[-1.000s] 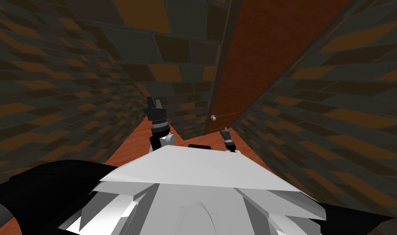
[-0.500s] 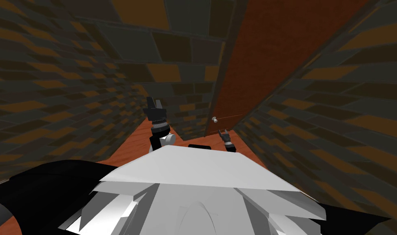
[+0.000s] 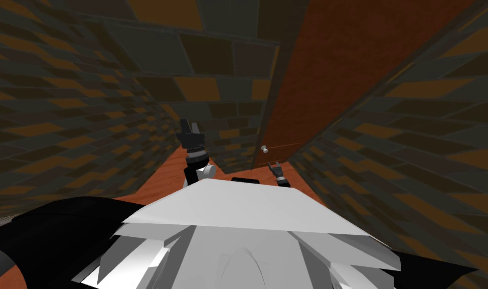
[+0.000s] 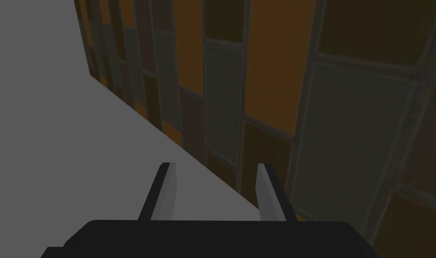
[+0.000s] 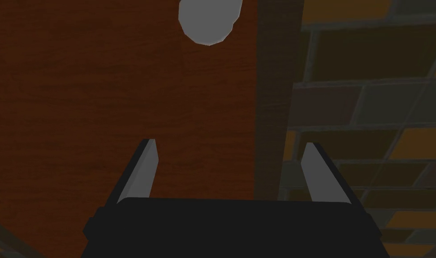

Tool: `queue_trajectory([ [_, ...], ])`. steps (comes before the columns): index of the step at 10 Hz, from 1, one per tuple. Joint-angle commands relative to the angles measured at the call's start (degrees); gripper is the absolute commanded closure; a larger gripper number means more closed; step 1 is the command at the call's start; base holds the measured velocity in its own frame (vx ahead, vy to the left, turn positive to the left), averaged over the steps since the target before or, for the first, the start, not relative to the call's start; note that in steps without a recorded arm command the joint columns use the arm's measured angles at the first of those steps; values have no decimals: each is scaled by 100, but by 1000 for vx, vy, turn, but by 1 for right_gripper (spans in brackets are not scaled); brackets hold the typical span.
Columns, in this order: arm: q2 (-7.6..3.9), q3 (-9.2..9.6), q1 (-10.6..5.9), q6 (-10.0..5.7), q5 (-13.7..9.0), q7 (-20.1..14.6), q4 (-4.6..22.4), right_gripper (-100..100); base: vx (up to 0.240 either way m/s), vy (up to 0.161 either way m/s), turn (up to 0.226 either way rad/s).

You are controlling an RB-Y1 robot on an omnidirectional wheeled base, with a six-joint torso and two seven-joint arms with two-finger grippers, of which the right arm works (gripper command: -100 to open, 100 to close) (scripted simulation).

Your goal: Pull the door open

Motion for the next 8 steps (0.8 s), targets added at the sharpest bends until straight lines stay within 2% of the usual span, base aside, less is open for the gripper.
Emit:
queue_trajectory([
  [1, -11, -26, -20, -120, 69, 186, 227, -100, 90, -37, 61],
  [4, -60, -75, -81, -299, 196, 483, 626, -100, 80, -45, 60],
  [6, -81, -96, -108, -377, 251, 613, 799, -100, 66, -50, 38],
  [7, -82, -89, -108, -335, 228, 542, 730, -100, 32, -21, 10],
  [8, -42, -185, -304, -260, 209, 616, 904, -100, 22, 48, 129],
])
